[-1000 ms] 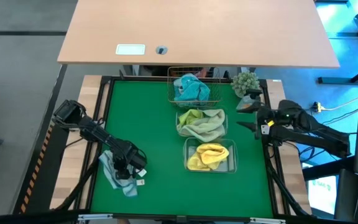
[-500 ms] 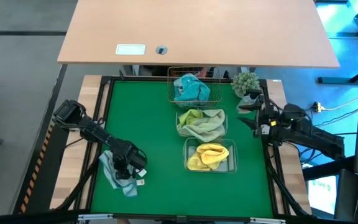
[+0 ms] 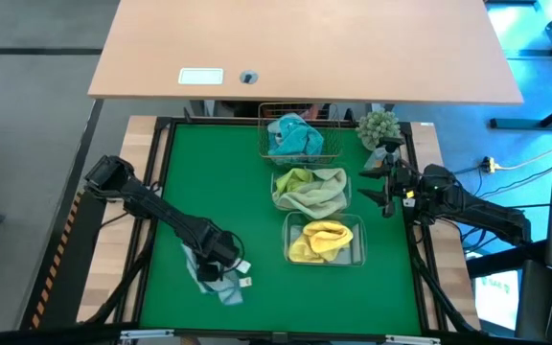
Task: Sort microfiber towel by color & place in baskets
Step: Put the light blue microfiber towel into the wire basket
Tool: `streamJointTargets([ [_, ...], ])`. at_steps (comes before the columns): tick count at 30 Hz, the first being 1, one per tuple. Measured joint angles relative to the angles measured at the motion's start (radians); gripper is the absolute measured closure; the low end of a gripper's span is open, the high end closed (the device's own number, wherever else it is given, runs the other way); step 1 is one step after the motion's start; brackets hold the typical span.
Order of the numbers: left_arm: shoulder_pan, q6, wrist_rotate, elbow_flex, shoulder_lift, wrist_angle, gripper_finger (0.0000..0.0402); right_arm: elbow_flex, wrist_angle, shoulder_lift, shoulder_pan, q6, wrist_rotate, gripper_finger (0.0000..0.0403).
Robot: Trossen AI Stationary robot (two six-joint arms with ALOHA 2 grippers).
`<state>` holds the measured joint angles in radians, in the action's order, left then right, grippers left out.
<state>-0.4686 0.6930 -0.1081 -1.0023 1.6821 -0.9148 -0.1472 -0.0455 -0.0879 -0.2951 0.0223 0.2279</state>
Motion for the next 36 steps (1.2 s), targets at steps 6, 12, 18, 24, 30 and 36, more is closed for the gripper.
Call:
streamJointTargets([
  [6,0.000,0.000,0.005,-0.129,0.000,-0.091,0.0366,0.000,-0.001,0.000,0.000,0.000,0.000,0.0162],
  [12,0.009,-0.015,0.053,-0.329,-0.002,-0.286,0.0366,0.004,-0.003,0.000,0.000,-0.003,-0.001,0.0162],
  [18,0.040,-0.108,0.260,-0.589,-0.003,-0.477,0.0366,0.111,0.057,0.006,0.001,0.047,-0.003,0.0162],
  [24,0.140,-0.239,0.484,-0.844,-0.004,-0.505,0.0366,0.140,0.157,0.008,0.001,0.051,-0.003,0.0162],
  [30,0.307,-0.380,0.625,-1.001,-0.006,-0.387,0.0366,0.140,0.150,0.008,0.001,0.048,0.004,0.0162],
  [36,0.520,-0.560,0.544,-1.011,0.000,-0.112,0.0367,0.140,0.147,0.008,0.001,0.050,0.043,0.0162],
])
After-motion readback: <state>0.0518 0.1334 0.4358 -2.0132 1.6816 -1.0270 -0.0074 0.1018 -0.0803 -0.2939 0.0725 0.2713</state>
